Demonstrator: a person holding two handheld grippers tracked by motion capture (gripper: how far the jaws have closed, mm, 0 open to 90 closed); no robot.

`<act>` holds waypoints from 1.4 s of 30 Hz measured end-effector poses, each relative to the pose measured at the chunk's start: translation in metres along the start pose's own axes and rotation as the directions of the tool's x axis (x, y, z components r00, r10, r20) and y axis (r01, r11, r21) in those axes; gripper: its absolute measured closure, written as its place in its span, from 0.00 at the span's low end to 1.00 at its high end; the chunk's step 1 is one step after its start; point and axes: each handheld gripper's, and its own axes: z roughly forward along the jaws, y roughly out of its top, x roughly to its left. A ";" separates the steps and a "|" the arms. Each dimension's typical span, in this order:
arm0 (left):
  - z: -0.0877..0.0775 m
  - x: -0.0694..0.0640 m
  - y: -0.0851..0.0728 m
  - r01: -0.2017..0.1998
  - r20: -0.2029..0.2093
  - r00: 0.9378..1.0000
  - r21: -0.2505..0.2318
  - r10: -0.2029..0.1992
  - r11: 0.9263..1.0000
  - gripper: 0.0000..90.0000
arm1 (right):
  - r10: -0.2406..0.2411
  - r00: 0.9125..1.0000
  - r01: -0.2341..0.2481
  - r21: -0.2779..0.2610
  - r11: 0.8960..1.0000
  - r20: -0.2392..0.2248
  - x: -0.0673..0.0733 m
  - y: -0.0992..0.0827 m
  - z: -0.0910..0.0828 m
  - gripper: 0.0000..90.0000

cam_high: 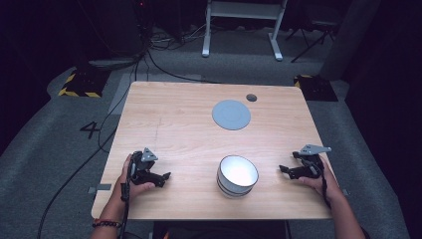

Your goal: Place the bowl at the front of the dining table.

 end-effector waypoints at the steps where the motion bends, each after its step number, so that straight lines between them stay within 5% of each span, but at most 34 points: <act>1: 0.000 0.000 0.000 0.000 0.000 1.000 0.000 0.000 1.000 0.00 | 0.000 1.000 0.000 0.000 1.000 0.000 0.000 0.000 0.000 0.14; 3: 0.000 0.000 0.000 0.000 -0.001 1.000 0.003 0.000 1.000 0.00 | -0.005 1.000 0.005 -0.015 1.000 0.012 0.000 0.000 -0.002 0.25; 8: 0.000 0.000 0.000 -0.001 -0.002 1.000 0.003 0.001 1.000 0.00 | 0.013 0.999 -0.015 -0.047 0.999 -0.040 0.003 0.002 -0.008 0.23; 21: 0.000 0.000 0.000 -0.001 0.000 1.000 0.004 0.001 1.000 0.00 | -0.112 0.986 0.095 -0.132 0.987 -0.125 0.039 0.030 -0.037 0.23; 27: 0.000 0.000 0.000 0.002 0.002 1.000 0.004 -0.002 1.000 0.00 | -0.141 0.972 0.114 -0.145 0.983 -0.189 0.059 0.043 -0.043 0.24; 35: 0.000 0.000 0.000 0.002 0.001 1.000 0.004 -0.002 1.000 0.00 | -0.199 0.958 0.167 -0.161 0.973 -0.208 0.081 0.052 -0.048 0.25; 42: 0.000 0.000 0.000 0.001 0.000 1.000 0.004 -0.001 1.000 0.00 | -0.255 0.935 0.211 -0.193 0.958 -0.248 0.100 0.061 -0.055 0.25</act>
